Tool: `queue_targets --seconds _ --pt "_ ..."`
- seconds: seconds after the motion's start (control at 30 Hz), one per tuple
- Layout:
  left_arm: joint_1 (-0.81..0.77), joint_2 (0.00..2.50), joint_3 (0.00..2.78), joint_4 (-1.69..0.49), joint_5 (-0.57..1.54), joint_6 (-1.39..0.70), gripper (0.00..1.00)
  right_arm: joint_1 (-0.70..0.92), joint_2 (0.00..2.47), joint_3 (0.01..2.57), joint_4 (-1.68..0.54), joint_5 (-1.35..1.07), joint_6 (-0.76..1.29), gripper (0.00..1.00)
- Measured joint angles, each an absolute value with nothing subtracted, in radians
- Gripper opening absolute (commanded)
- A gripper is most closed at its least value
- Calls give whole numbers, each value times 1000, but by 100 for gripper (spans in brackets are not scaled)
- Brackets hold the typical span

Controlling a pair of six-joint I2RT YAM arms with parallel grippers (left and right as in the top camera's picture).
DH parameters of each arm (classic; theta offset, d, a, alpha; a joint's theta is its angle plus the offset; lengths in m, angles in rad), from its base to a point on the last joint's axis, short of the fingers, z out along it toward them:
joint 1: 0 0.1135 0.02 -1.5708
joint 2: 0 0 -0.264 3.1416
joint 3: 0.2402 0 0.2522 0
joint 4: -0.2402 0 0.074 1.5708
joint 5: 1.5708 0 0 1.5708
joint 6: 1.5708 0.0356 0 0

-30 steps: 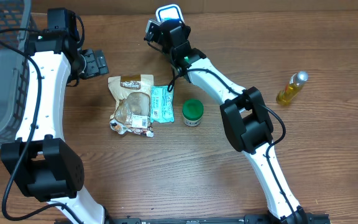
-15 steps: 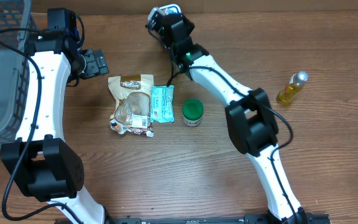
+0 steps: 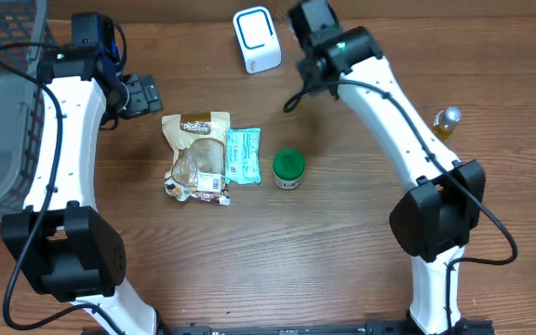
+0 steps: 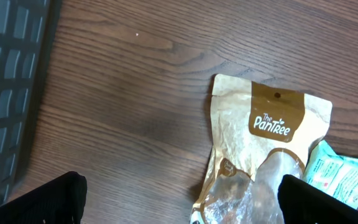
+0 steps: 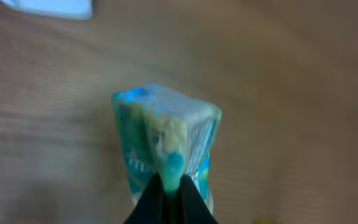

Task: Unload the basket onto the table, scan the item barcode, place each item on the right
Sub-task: 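Carry the snack packet right and set it down near the yellow bottle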

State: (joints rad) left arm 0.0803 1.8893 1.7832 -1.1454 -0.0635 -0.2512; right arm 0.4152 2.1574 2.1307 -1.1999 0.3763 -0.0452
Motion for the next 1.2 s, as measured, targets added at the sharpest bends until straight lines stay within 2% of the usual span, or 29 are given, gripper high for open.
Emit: queue_targets --seconds 0.1,0.23,0.7,0.87,0.9,0.93,1.0,1.2 --pt "80 1889 1783 -1145 -63 -251 100 358 2157 2130 -1362 296 68 4" --pt "80 1889 1783 -1145 -63 -251 100 289 2157 2085 -1452 253 159 4" --pt "80 1889 1783 -1145 -63 -251 100 200 2158 1784 -1442 247 209 7" --pt "80 1889 1783 -1145 -63 -251 100 183 2158 1765 -1424 252 209 7" --pt "80 1889 1783 -1145 -63 -251 100 182 2158 1765 -1422 253 209 8" --pt "80 1889 1783 -1145 -63 -251 100 182 2158 1765 -1417 254 209 26" --pt "80 1889 1783 -1145 -63 -251 99 182 2158 1765 -1411 255 211 35" --pt "80 1889 1783 -1145 -63 -251 100 182 2158 1765 -1398 256 211 50"
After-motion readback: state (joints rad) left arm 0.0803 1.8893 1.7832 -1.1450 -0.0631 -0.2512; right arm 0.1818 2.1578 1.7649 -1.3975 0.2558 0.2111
